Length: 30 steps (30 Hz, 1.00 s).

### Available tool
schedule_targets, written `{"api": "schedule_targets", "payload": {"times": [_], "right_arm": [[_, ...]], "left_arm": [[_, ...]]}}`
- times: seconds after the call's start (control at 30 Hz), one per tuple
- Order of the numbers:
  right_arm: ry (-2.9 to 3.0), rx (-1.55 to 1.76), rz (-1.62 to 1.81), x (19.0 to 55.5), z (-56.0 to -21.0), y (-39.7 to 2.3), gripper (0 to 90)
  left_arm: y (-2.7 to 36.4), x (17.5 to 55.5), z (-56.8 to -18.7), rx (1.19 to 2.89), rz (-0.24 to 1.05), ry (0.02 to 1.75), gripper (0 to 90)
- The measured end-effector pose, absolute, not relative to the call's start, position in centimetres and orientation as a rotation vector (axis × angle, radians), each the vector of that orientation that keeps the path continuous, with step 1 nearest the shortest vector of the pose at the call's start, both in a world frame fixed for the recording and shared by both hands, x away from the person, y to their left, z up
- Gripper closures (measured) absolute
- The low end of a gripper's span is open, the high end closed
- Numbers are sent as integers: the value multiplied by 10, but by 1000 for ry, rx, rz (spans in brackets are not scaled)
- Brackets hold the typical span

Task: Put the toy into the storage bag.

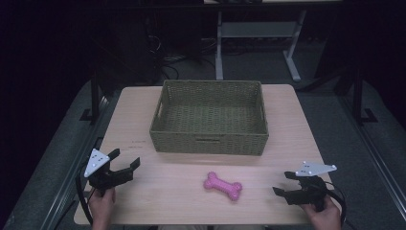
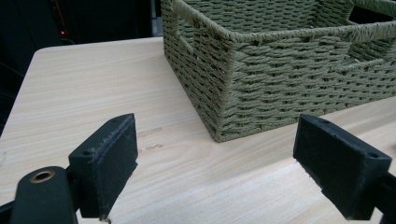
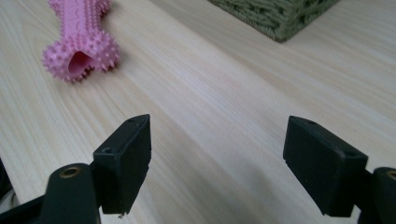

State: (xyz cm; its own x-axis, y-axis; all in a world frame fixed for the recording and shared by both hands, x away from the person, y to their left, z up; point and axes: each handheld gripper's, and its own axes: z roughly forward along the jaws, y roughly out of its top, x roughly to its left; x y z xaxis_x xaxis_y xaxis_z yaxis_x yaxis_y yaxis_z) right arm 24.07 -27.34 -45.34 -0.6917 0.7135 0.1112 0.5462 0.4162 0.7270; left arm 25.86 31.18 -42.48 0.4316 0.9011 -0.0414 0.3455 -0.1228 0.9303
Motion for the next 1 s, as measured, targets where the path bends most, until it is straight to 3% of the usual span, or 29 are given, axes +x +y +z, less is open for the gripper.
{"api": "schedule_targets", "payload": {"times": [1.0], "right_arm": [[2604, 914, 1092, 273, -416, -233, 222]], "left_arm": [[308, 258, -425, 1704, 697, 1087, 133]]}}
